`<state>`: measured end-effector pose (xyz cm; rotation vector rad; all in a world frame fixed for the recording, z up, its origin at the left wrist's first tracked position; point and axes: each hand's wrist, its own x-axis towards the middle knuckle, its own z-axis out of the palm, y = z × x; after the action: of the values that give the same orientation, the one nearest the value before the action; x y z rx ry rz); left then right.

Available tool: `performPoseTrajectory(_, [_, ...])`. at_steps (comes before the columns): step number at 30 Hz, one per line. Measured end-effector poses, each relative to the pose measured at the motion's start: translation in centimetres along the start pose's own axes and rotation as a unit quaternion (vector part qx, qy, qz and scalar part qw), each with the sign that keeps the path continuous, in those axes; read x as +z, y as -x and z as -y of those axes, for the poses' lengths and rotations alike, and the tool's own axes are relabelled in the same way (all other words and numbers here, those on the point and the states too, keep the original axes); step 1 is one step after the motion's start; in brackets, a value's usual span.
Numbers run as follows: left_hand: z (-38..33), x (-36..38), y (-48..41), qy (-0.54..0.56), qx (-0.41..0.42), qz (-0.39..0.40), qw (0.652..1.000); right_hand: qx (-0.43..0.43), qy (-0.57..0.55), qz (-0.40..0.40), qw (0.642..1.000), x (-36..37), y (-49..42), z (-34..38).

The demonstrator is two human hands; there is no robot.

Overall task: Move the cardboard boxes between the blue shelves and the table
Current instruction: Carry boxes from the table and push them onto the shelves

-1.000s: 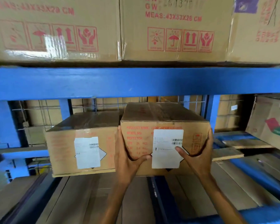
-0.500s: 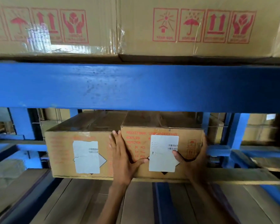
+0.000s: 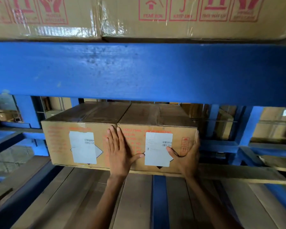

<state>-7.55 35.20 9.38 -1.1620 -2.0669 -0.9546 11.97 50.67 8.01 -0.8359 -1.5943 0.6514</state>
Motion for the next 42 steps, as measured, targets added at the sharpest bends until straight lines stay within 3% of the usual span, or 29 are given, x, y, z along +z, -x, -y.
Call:
performPoseTrajectory(2, [0.0, 0.1, 0.4, -0.002, 0.004, -0.006, 1.0, -0.041, 0.024, -0.028, 0.998, -0.4, 0.0, 0.0])
performPoseTrajectory(5, [-0.9, 0.9, 1.5, 0.025, 0.024, -0.015, 0.999, -0.159, 0.149, -0.085, 0.972, -0.4, 0.1, 0.0])
performPoseTrajectory(9, [-2.7, 2.9, 2.0, 0.018, 0.05, -0.03, 0.998, -0.29, 0.269, -0.074, 0.915, 1.5, 0.9, 0.5])
performPoseTrajectory(11, [-3.0, 3.9, 1.8, -0.01, 0.04, -0.035, 0.999, -0.313, 0.317, -0.058, 0.893, 2.9, 1.4, 0.3])
performPoseTrajectory(23, [-0.6, 8.2, 0.4, -0.032, 0.061, -0.111, 0.991, -0.298, 0.379, -0.063, 0.874, 5.9, 0.2, -2.8])
performPoseTrajectory(29, [-1.9, 5.5, 1.4, -0.009, 0.043, -0.052, 0.998, -0.284, 0.353, -0.005, 0.892, 3.8, 1.0, -0.8])
performPoseTrajectory(37, [-6.4, -0.7, 6.0, 0.14, 0.003, 0.056, 0.989, -0.286, 0.274, 0.15, 0.906, -3.9, 3.7, 1.9])
performPoseTrajectory(42, [-11.3, -2.0, 9.9, 0.182, 0.013, 0.151, 0.972, -0.176, 0.318, 0.205, 0.909, -10.3, 7.3, 2.3])
